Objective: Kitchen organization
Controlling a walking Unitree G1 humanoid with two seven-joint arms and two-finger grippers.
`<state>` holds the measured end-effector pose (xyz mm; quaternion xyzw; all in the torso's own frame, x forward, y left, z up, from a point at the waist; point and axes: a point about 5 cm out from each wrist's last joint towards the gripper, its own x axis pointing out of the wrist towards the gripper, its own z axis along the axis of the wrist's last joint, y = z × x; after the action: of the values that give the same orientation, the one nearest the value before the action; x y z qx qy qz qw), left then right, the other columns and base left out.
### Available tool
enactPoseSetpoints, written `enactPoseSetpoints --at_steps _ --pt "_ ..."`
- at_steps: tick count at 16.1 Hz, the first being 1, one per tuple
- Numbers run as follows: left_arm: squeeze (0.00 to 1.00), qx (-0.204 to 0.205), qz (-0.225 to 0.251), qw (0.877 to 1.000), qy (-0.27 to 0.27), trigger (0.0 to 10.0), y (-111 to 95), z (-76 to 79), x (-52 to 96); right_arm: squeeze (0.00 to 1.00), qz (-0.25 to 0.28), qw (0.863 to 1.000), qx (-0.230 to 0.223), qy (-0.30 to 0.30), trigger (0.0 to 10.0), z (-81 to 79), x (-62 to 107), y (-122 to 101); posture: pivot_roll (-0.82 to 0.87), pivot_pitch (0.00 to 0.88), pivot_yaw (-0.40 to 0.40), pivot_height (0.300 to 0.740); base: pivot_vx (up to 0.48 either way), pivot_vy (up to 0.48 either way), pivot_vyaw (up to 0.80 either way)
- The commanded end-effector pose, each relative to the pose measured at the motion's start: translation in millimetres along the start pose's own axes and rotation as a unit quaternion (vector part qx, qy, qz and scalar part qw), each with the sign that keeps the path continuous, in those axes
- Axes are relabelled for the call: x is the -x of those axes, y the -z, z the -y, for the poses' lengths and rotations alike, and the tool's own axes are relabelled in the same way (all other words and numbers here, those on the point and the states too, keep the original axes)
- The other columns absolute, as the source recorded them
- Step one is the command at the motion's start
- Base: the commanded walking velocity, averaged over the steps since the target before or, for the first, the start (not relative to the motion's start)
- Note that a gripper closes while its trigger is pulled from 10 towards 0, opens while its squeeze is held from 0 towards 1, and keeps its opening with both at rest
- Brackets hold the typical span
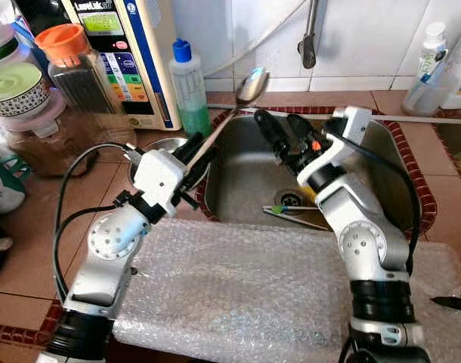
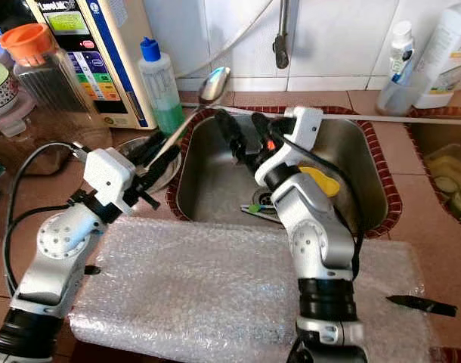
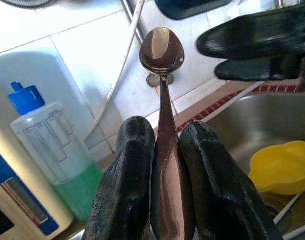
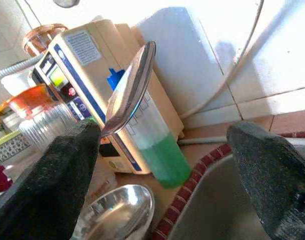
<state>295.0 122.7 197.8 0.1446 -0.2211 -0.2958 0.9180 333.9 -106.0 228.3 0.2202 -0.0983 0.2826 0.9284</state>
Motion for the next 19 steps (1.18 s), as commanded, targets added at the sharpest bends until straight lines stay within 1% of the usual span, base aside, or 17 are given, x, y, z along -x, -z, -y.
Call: enactPoseSetpoints --at_steps 1,3,4,5,7,8,12,14,15,18,19 --pt "0.00 -0.004 0.024 1.000 0.020 0.0 -8 7.9 -1.3 0.00 -0.005 1.000 -0.015 0.000 10.0 -2.1 -5.9 1 -0.21 0.134 0.138 0.740 0.000 0.000 0.00" --pt "0.00 0.009 0.028 0.999 0.027 0.0 -9 14.2 -1.3 0.00 -0.013 0.999 -0.030 0.011 10.0 1.1 -8.1 6 -0.21 0.134 0.139 0.740 0.000 0.000 0.00" --pt "0.00 0.019 0.026 0.999 0.034 0.0 -8 21.8 0.8 0.00 -0.018 0.999 -0.048 0.017 10.0 3.8 -9.5 12 -0.21 0.132 0.138 0.740 0.000 0.000 0.00" --pt "0.00 0.028 0.024 0.999 0.033 0.0 -6 26.8 2.1 0.00 -0.020 0.998 -0.054 0.019 10.0 4.5 -11.4 15 -0.20 0.133 0.133 0.740 0.000 0.000 0.00" --pt "0.00 0.031 0.025 0.999 0.037 0.0 -7 29.5 2.2 0.00 -0.020 0.998 -0.055 0.016 10.0 3.6 -13.2 15 -0.20 0.134 0.132 0.740 0.000 0.000 0.00" --pt "0.00 0.031 0.026 0.998 0.046 0.0 -7 32.9 2.4 0.00 -0.019 0.998 -0.055 0.016 10.0 4.1 -16.7 14 -0.19 0.133 0.127 0.740 0.000 0.000 0.00" --pt "0.00 0.039 0.024 0.997 0.060 0.0 -8 38.1 4.7 0.00 -0.008 0.998 -0.063 0.018 10.0 7.5 -26.4 9 -0.19 0.134 0.130 0.740 0.000 0.000 0.00" --pt "0.00 0.041 0.023 0.997 0.067 0.0 -7 40.7 4.3 0.00 -0.004 0.998 -0.066 0.017 10.0 6.7 -31.7 6 -0.19 0.134 0.132 0.740 0.000 0.000 0.00" --pt "0.00 0.043 0.023 0.996 0.068 0.0 -7 41.9 3.0 0.00 0.004 0.998 -0.068 0.009 10.0 4.2 -37.3 2 -0.20 0.135 0.133 0.740 0.000 0.000 0.00" --pt "0.00 0.042 0.022 0.997 0.068 0.0 -7 41.9 1.9 0.00 0.007 0.997 -0.078 0.011 10.0 6.1 -39.3 0 -0.19 0.136 0.130 0.740 0.000 0.000 0.00" --pt "0.00 0.042 0.023 0.997 0.067 0.0 -7 41.8 1.9 0.00 0.006 0.996 -0.083 0.017 6.5 8.1 -39.1 1 -0.19 0.137 0.130 0.740 0.000 0.000 0.00"
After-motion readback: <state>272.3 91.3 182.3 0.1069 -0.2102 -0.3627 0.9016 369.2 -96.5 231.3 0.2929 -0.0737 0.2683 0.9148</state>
